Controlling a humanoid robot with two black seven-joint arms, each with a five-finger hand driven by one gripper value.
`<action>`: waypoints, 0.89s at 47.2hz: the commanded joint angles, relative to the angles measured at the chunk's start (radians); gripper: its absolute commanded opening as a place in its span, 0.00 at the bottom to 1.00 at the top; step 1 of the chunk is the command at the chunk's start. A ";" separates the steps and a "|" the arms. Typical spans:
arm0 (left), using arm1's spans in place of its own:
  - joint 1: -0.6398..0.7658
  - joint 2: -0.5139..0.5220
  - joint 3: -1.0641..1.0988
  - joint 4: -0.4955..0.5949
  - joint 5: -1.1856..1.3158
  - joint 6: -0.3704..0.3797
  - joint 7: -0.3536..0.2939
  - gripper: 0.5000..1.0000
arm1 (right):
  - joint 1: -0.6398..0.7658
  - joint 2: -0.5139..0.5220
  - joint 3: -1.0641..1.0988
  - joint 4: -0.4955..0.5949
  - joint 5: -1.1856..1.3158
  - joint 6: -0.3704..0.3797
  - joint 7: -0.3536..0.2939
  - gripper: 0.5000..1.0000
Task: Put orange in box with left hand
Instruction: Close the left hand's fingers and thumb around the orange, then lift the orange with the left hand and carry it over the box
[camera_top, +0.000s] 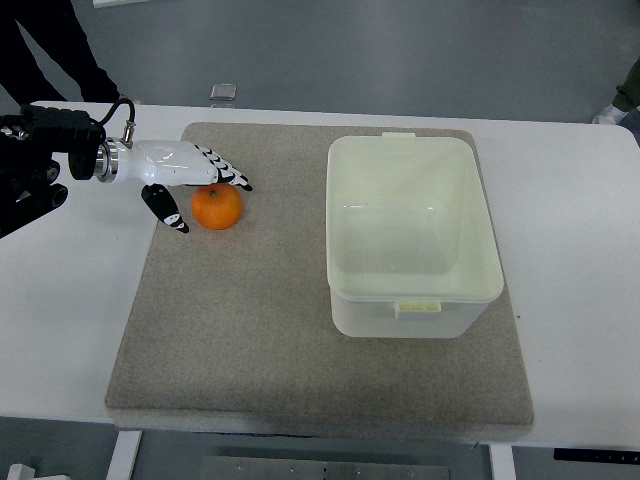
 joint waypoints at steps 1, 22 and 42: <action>0.000 -0.003 0.000 0.001 -0.002 0.000 0.000 0.93 | 0.000 0.000 0.000 0.000 0.000 0.000 0.000 0.89; 0.000 -0.008 -0.004 0.001 0.000 0.000 0.000 0.00 | 0.000 0.000 0.000 0.000 0.000 0.000 0.000 0.89; -0.006 -0.009 -0.010 0.001 0.008 0.000 0.000 0.00 | 0.000 0.000 0.000 0.000 0.000 0.000 0.000 0.89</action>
